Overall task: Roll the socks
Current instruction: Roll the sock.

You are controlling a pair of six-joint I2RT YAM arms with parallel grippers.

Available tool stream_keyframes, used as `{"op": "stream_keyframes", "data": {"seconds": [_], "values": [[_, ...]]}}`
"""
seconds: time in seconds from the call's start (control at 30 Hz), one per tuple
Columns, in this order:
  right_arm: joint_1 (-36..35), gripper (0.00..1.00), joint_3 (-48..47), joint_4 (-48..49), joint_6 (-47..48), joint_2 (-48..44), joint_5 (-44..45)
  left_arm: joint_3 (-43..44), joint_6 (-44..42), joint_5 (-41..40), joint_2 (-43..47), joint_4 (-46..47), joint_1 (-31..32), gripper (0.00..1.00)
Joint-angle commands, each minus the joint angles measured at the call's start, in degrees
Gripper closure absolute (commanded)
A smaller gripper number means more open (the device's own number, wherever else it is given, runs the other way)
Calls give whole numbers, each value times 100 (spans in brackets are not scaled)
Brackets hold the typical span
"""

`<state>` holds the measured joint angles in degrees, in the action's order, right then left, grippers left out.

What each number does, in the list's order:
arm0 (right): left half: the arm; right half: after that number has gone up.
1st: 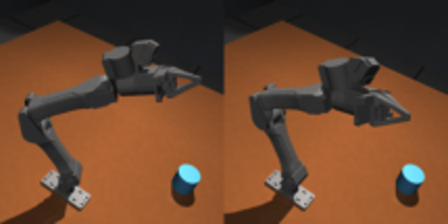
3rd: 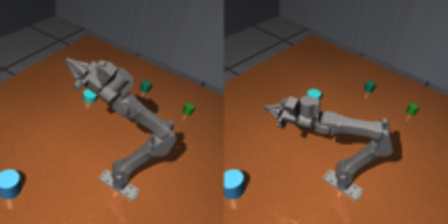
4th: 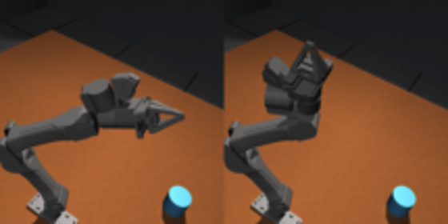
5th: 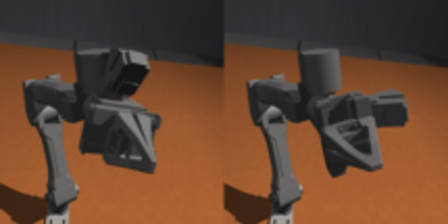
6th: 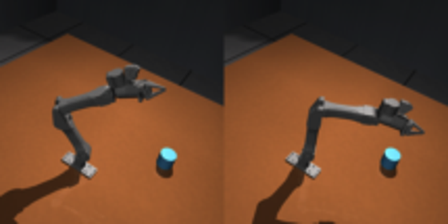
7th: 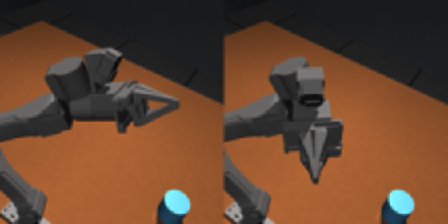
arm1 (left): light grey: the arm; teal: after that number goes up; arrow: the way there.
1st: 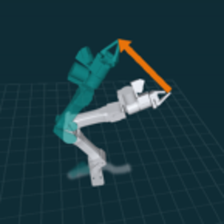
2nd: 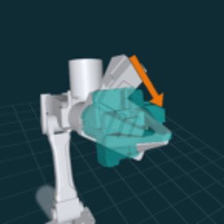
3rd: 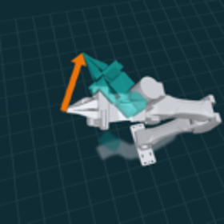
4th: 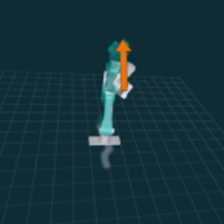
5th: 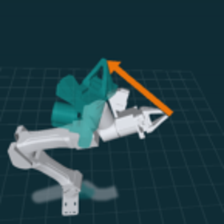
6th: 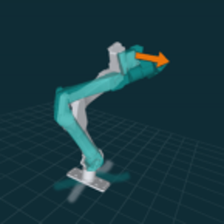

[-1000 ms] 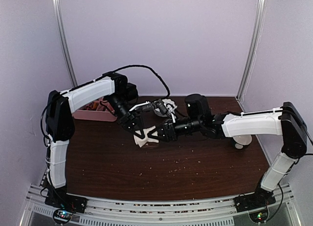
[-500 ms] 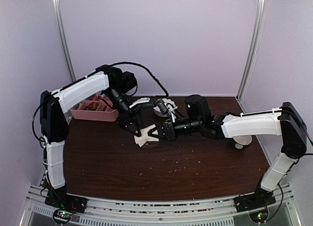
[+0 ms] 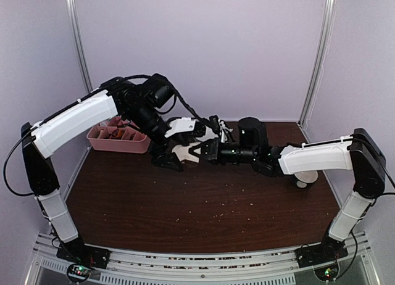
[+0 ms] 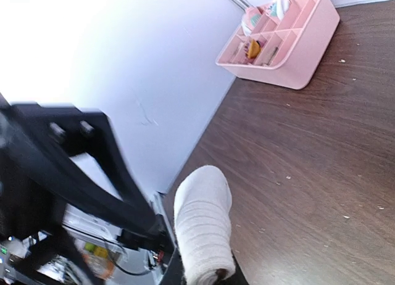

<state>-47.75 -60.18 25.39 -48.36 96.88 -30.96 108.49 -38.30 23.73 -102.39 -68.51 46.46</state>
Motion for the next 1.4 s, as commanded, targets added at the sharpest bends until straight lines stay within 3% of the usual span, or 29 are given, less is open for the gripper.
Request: {"op": "stream_keyframes", "data": {"seconds": [0.0,0.17,0.37,0.7,0.9,0.97,1.3,1.37], "values": [[46,100,236,1455,-1270,186,-34,-562,-28,-1006,323,1047,-22,2],[46,100,327,1959,-1795,299,-201,-1049,-33,-1910,756,2049,-22,2],[33,100,374,2576,-2357,459,-252,-1291,-139,-2208,839,2407,11,2],[-59,100,370,2548,-2452,418,-238,-1610,-270,-2485,931,2687,65,3],[-145,100,363,2712,-2705,527,-161,-1819,-433,-2728,966,2948,138,17],[-159,100,411,2811,-2803,568,-113,-1796,-431,-2803,947,2993,145,27],[-165,100,618,3128,-3143,674,8,-1699,-565,-2671,944,2871,180,45],[-158,100,637,3117,-3189,682,46,-1726,-649,-2647,927,2837,207,57]]}}
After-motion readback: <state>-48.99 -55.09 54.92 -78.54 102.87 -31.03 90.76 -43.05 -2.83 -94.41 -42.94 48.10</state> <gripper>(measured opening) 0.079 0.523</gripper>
